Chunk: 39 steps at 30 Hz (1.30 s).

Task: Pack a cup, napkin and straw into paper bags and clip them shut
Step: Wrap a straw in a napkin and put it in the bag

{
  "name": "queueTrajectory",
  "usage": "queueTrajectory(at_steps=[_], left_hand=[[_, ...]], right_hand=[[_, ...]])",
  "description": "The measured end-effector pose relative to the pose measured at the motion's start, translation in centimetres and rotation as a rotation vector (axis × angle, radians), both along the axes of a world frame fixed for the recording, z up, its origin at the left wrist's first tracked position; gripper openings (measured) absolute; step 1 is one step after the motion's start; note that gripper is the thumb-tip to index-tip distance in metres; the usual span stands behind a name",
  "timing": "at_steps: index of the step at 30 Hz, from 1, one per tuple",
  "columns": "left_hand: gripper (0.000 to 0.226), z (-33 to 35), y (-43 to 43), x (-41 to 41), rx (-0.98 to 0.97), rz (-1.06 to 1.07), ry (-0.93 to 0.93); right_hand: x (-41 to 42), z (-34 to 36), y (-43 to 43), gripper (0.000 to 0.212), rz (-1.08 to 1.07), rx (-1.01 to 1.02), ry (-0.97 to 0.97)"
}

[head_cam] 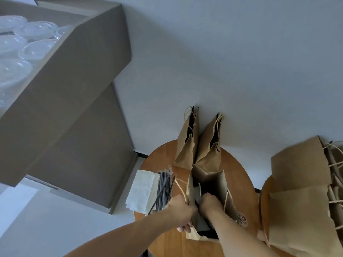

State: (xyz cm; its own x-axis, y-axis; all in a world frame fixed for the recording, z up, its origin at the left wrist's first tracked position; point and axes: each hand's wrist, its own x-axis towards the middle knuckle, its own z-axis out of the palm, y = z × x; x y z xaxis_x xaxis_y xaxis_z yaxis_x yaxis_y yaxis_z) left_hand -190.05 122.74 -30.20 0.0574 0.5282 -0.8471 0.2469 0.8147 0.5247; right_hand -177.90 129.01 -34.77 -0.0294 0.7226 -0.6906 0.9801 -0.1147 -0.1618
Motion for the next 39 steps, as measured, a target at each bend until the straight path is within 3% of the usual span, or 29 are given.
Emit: queueTrajectory(at_steps=[4, 7, 12, 15, 20, 23, 26, 28, 30, 32, 36, 39], left_hand=[[0.029, -0.2, -0.1, -0.7, 0.010, 0.026, 0.020], [0.028, 0.0, -0.1, -0.8, 0.035, -0.004, 0.044], [0.024, 0.4, 0.8, -0.3, 0.098, -0.071, 0.124], [0.021, 0.7, 1.3, 0.0, 0.105, -0.064, 0.139], [0.021, 1.0, 1.5, 0.9, 0.252, -0.098, 0.250], [0.023, 0.9, 1.1, 1.5, 0.275, -0.098, 0.238], [0.049, 0.7, 0.0, 2.2, 0.254, -0.207, 0.138], [0.072, 0.6, -0.9, 3.0, 0.222, -0.284, 0.075], [0.080, 0.5, -1.3, 4.2, 0.188, -0.279, 0.064], [0.071, 0.2, -1.4, 5.5, 0.216, -0.220, 0.130], [0.035, -0.6, -0.7, 7.3, 0.288, -0.162, 0.441], [0.013, -0.4, -0.2, 7.4, 0.334, -0.223, 0.475]], right_hand=[[-0.2, 0.0, -0.2, 0.024, 0.011, 0.024, 0.003], [-0.7, 1.4, 0.0, 0.003, 0.032, 0.048, 0.032], [-1.3, 6.2, 1.3, 0.025, 0.178, 0.107, 0.014], [-0.6, 9.7, 2.5, 0.014, 0.175, 0.181, 0.090], [4.6, 12.5, 4.3, 0.041, 0.089, 0.434, 0.185], [7.2, 10.3, 3.5, 0.024, -0.123, 0.194, 0.257], [7.9, 8.2, 1.5, 0.021, -0.378, -0.076, 0.451], [7.6, 7.5, 0.7, 0.027, -0.406, -0.121, 0.520], [7.0, 7.2, 0.2, 0.035, -0.391, -0.119, 0.575], [6.7, 6.8, -0.1, 0.036, -0.323, -0.085, 0.604], [7.5, 5.7, -0.3, 0.037, -0.173, -0.046, 0.616], [8.8, 5.4, 0.5, 0.033, -0.044, 0.045, 0.572]])
